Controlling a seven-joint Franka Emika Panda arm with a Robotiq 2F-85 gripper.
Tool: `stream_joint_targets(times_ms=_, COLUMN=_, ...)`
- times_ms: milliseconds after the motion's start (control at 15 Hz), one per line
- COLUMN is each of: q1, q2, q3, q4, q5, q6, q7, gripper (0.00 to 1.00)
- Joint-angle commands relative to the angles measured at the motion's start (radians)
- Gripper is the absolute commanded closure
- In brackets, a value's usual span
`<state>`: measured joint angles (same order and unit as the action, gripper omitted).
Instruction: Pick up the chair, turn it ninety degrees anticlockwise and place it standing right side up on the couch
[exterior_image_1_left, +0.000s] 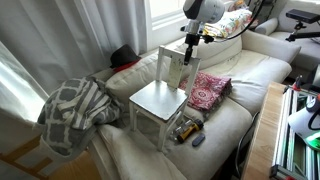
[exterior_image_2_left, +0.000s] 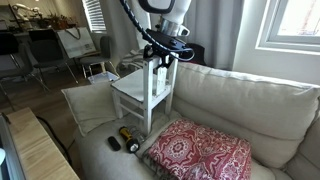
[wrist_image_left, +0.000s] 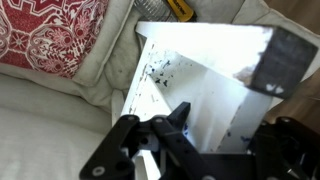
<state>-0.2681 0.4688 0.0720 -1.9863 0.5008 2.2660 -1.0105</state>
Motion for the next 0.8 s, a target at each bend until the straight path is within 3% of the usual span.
stream_joint_targets(times_ms=0, q1=-0.011, q2=-0.088, q3=0.024, q4=0.042, q5=-0.034, q6=-0.105, q7=-0.103, gripper=0.94)
stream_joint_targets(times_ms=267, q1=-0.004, q2=-0.11, q3=0.045, q4=0.058, q5=-0.021, q6=-0.16, q7=-0.207, gripper=0.94)
stream_joint_targets(times_ms=333, q1=0.023, q2=-0.033, q3=0.023, q4=0.047, q5=-0.015, q6=-0.083, q7=-0.121, gripper=0.94)
stream_joint_targets(times_ms=400, q1=0.027, q2=-0.032, q3=0.024, q4=0.046, q5=-0.015, q6=-0.082, q7=-0.116, gripper=0.78)
stream_joint_targets(times_ms=600, q1=0.027, q2=-0.003, q3=0.024, q4=0.046, q5=-0.018, q6=-0.065, q7=-0.111, gripper=0.78)
stream_joint_targets(times_ms=667, q1=0.026, q2=-0.001, q3=0.022, q4=0.047, q5=-0.018, q6=-0.065, q7=-0.111, gripper=0.94)
stream_joint_targets(times_ms=733, q1=0.017, q2=0.006, q3=0.028, q4=0.041, q5=-0.017, q6=-0.066, q7=-0.157, gripper=0.94)
